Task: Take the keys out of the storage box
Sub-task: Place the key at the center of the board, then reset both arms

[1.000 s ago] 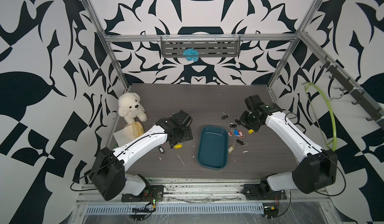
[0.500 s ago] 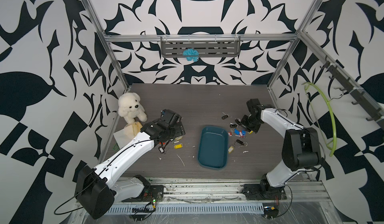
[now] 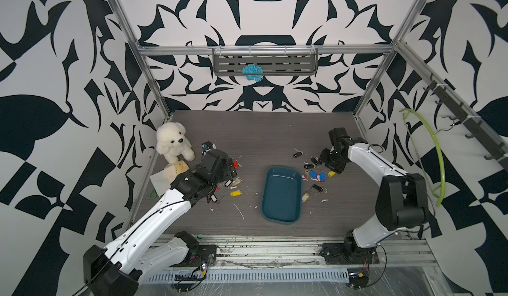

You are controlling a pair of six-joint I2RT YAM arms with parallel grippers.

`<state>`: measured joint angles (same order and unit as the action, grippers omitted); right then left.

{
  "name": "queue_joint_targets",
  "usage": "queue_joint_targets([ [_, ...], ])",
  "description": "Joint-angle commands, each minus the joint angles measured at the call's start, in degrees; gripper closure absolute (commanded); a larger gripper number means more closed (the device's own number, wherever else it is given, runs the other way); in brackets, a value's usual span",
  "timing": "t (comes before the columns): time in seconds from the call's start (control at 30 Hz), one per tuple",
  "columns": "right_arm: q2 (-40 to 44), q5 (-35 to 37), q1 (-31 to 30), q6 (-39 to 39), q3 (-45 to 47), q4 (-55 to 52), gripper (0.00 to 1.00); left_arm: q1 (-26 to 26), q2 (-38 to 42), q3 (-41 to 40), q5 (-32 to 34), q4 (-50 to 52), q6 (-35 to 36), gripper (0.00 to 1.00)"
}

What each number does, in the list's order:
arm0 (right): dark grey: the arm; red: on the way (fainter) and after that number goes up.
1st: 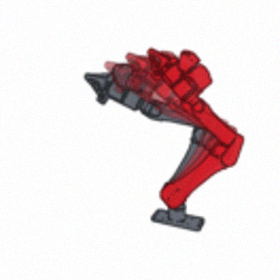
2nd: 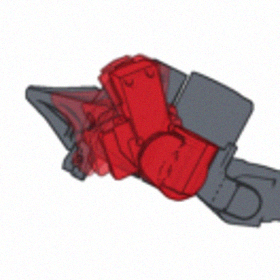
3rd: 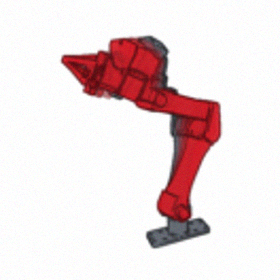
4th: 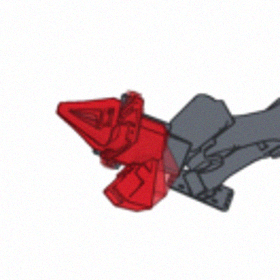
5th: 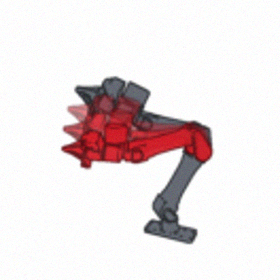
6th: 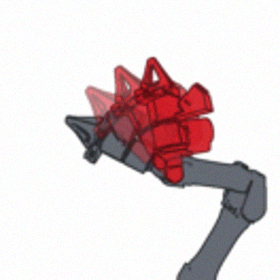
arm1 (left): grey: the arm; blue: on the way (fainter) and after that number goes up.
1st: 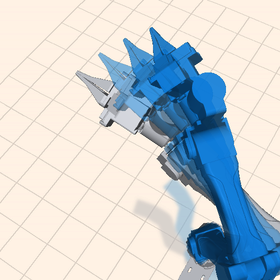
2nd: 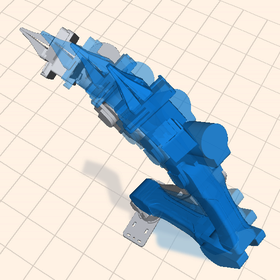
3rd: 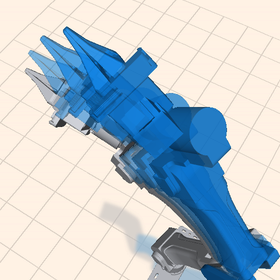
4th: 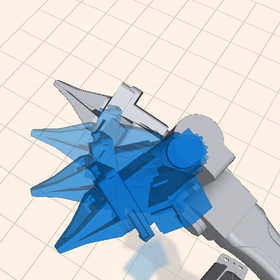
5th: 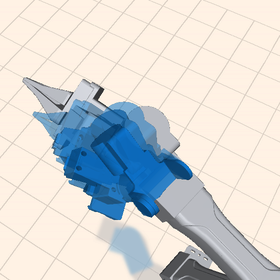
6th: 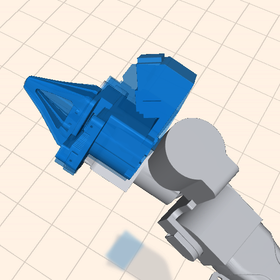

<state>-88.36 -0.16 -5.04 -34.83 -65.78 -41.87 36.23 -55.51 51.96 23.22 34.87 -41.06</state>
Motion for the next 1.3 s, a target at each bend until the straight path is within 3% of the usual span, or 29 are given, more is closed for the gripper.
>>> queue_joint_targets([
  [0.0,7.5,4.7,0.2,4.8,-1.4,0.6,0.37,-0.7,5.0,-1.6,10.4,-4.8,8.0,0.12],
  [0.1,15.3,9.1,0.2,9.0,1.9,5.4,0.38,-1.1,10.2,-5.0,15.3,-12.0,15.6,0.08],
  [0.17,22.7,13.7,0.2,12.3,7.4,13.1,0.38,-1.5,14.0,-8.7,19.8,-18.3,21.3,0.0],
  [0.23,30.2,16.1,0.2,16.8,15.1,23.5,0.36,-2.8,17.1,-12.9,20.8,-25.0,27.5,0.01],
  [0.27,33.8,16.8,0.1,19.1,19.5,30.4,0.31,-4.2,18.6,-14.9,20.4,-28.1,30.5,0.01],
  [0.3,36.7,17.5,0.2,21.3,23.5,35.4,0.06,-5.6,19.7,-16.6,19.4,-30.7,32.7,0.01],
  [0.33,39.2,16.9,0.1,24.7,27.7,41.8,0.0,-7.7,20.7,-18.7,17.9,-33.9,35.1,0.01],
  [0.43,41.6,16.5,0.2,31.9,36.6,53.3,0.0,-15.2,21.8,-24.6,12.9,-42.2,38.2,0.01],
  [0.57,33.4,20.3,0.5,30.7,41.2,59.7,0.0,-28.3,16.5,-28.4,2.8,-47.1,35.7,0.01],
  [0.77,10.4,16.9,0.5,32.5,46.3,84.4,0.0,-40.0,-0.6,-33.8,-6.7,-61.2,34.1,0.0],
  [0.87,-2.6,14.7,0.5,34.7,47.5,100.7,0.0,-40.5,-7.3,-33.3,-10.9,-65.6,37.2,0.01],
  [0.93,0.2,11.4,1.1,33.8,45.0,91.1,0.0,-40.5,-11.4,-33.9,-12.6,-67.4,38.0,0.01],
  [1.0,-1.5,11.3,1.4,34.3,45.7,95.5,0.0,-40.2,-12.9,-33.7,-11.4,-68.2,37.4,0.01],
  [1.27,-0.6,12.0,1.6,33.5,44.9,91.8,0.0,-40.1,-21.5,-29.9,-15.7,-71.9,39.4,0.02],
])
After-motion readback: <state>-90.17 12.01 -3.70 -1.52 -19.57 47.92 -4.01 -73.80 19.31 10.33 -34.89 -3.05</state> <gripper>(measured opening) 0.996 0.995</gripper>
